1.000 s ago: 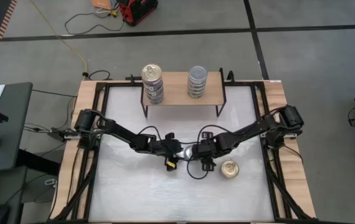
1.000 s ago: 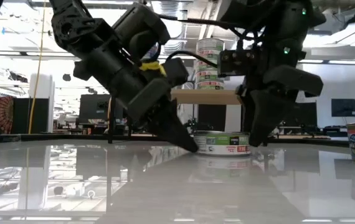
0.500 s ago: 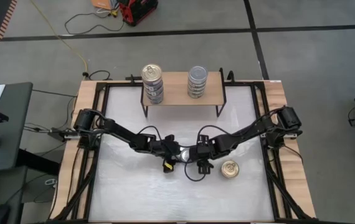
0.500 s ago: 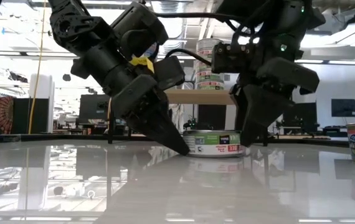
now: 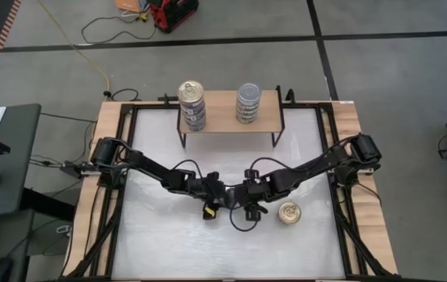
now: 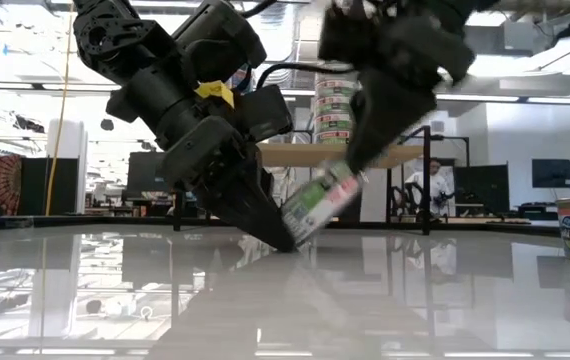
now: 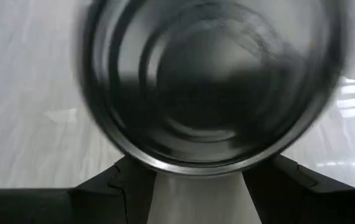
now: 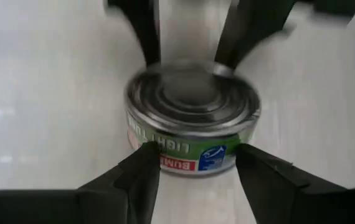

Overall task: Stack canned seafood by type on shelf
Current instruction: Stack the green tuna can on top of the other green tuna cans on the shelf

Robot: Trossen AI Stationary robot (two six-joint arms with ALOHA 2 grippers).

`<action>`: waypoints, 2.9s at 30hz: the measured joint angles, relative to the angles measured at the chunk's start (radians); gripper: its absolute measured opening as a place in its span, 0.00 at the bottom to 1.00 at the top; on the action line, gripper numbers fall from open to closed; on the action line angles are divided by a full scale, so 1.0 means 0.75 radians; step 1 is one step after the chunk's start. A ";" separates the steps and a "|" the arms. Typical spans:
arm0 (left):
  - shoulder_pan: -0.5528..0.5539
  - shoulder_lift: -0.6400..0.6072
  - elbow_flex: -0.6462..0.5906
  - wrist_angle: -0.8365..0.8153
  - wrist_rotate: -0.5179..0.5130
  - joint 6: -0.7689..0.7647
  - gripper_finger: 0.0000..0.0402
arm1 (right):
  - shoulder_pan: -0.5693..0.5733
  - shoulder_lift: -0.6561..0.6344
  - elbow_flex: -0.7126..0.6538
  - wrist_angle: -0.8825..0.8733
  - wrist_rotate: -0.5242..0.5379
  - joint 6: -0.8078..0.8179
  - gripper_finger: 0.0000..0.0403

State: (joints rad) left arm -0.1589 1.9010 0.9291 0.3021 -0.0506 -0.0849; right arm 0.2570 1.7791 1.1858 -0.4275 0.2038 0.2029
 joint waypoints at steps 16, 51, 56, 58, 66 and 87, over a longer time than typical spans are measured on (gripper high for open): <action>0.002 -0.005 0.010 0.211 -0.027 -0.007 0.53 | -0.005 -0.009 0.062 0.070 0.017 -0.061 0.58; 0.012 0.104 0.277 0.273 -0.093 -0.045 0.53 | 0.056 -0.471 -0.428 -0.460 -0.050 0.537 0.58; 0.014 0.177 0.330 0.268 -0.094 -0.028 0.53 | 0.070 -0.470 -0.456 -0.452 -0.050 0.547 0.58; 0.013 0.223 0.371 0.257 -0.088 -0.008 0.53 | 0.083 -0.472 -0.453 -0.447 -0.051 0.547 0.58; 0.025 0.309 0.500 0.147 -0.090 0.008 0.53 | 0.153 -0.531 -0.454 -0.490 -0.032 0.614 0.58; 0.078 0.306 0.498 0.193 -0.009 -0.028 0.53 | 0.161 -0.685 -0.454 -0.766 -0.105 0.686 0.58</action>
State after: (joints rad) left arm -0.1000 2.1307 1.3025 0.4466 -0.0570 -0.1059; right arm 0.3775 1.2658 0.8455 -1.0021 0.1249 0.7171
